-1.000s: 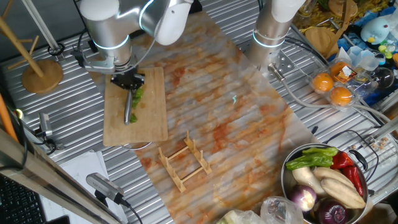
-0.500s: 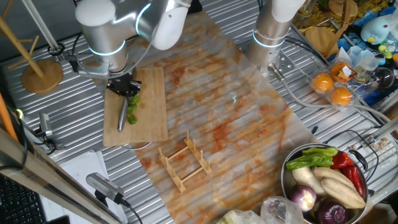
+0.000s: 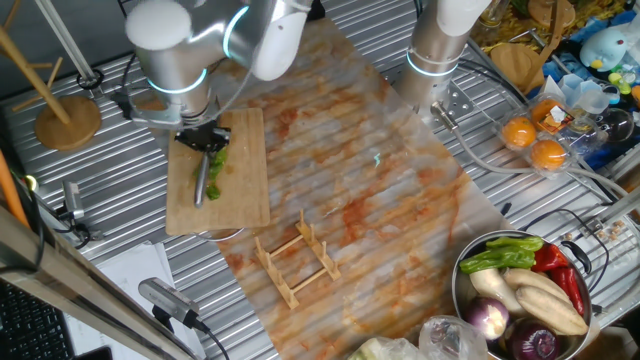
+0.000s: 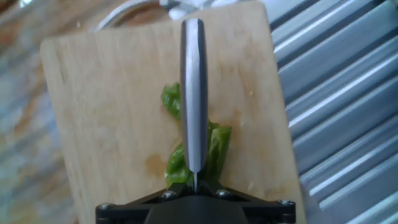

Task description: Chop the chili peppers

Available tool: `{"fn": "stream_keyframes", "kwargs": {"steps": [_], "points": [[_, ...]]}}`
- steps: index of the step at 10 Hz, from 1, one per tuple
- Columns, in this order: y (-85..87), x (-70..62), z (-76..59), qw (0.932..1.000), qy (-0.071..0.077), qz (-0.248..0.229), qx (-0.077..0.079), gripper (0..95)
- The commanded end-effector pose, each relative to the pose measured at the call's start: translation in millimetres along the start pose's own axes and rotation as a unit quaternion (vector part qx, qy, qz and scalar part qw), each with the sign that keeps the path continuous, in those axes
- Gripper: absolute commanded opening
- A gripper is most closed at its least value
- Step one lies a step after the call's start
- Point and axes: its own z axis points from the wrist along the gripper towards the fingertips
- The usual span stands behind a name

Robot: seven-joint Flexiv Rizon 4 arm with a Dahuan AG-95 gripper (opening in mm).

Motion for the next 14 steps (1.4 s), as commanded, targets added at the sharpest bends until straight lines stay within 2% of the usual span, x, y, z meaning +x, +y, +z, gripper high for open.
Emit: {"fn": "stream_keyframes", "kwargs": {"steps": [1, 3, 4, 5, 6, 8, 9, 10, 12, 14], "points": [[8.2, 25.3, 3.8, 1.0000, 0.001, -0.002, 0.006, 0.0], [12.9, 40.8, 11.6, 0.9999, -0.007, -0.001, 0.012, 0.0], [12.4, 40.9, 6.7, 0.9998, -0.008, -0.003, 0.017, 0.0], [6.4, 37.3, 0.9, 0.9999, -0.011, -0.002, 0.011, 0.0], [0.5, 32.6, 0.9, 0.9999, -0.011, 0.005, 0.005, 0.0], [0.1, 30.1, 3.2, 0.9998, -0.016, 0.011, 0.002, 0.0], [1.6, 31.1, -2.0, 0.9998, -0.013, 0.014, -0.001, 0.0], [3.9, 30.4, -10.1, 0.9999, -0.006, 0.015, 0.004, 0.0], [3.6, 29.2, -15.3, 0.9997, -0.012, 0.020, 0.001, 0.0], [4.0, 28.4, -24.8, 0.9997, 0.000, 0.024, 0.006, 0.0]]}}
